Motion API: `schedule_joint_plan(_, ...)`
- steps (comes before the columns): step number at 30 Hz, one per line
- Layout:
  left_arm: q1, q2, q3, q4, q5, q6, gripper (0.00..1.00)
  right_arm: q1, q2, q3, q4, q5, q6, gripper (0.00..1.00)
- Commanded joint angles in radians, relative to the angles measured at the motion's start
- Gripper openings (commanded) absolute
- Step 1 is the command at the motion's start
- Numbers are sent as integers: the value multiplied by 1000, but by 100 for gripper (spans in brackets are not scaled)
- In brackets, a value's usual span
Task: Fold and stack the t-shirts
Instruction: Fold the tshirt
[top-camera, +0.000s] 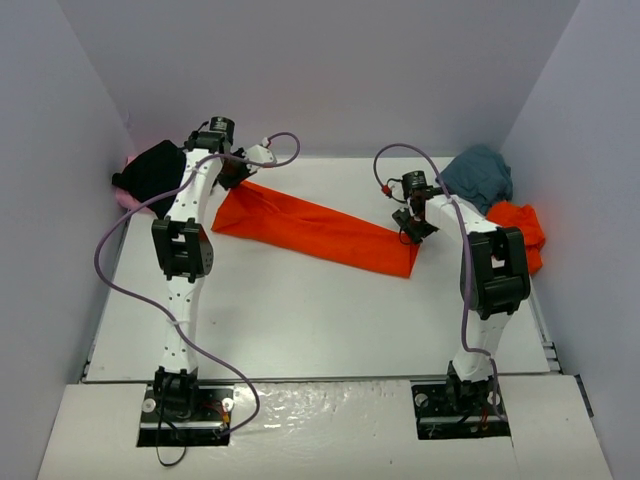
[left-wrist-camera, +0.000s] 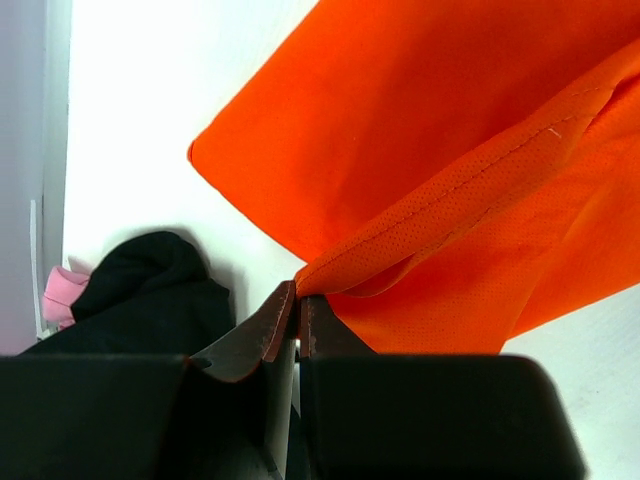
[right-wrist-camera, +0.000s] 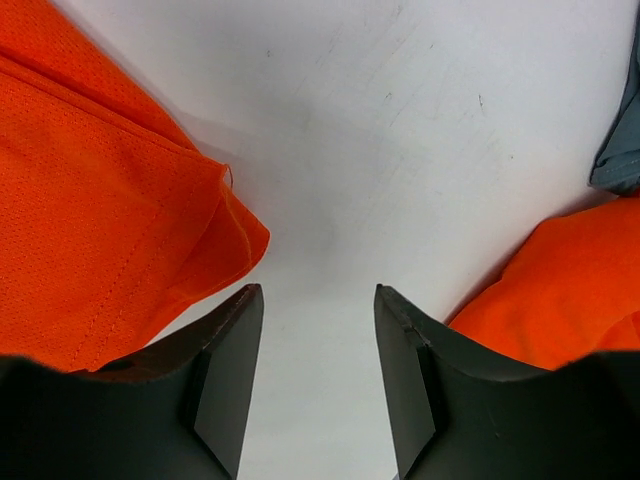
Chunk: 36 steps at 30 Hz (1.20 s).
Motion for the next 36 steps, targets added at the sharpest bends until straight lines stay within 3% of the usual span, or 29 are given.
schedule_joint_plan(1, -16, -32, 58, 55, 23, -7, 0, -7, -64, 0, 24, 9, -1, 42)
schedule_joint_plan(22, -58, 195, 181, 304, -62, -71, 0, -7, -68, -22, 41, -23, 4, 36)
schedule_joint_plan(23, -58, 198, 181, 332, -78, -95, 12, -7, -71, -21, 43, -23, 4, 36)
schedule_joint_plan(26, -46, 191, 175, 399, -96, -159, 68, -7, -82, -23, 52, -15, 2, 37)
schedule_joint_plan(29, -30, 164, 182, 448, -103, -223, 83, -9, -94, -29, 58, -5, 4, 41)
schedule_joint_plan(36, -6, 71, 175, 535, -145, -327, 85, -7, -115, -16, 60, 1, 5, 41)
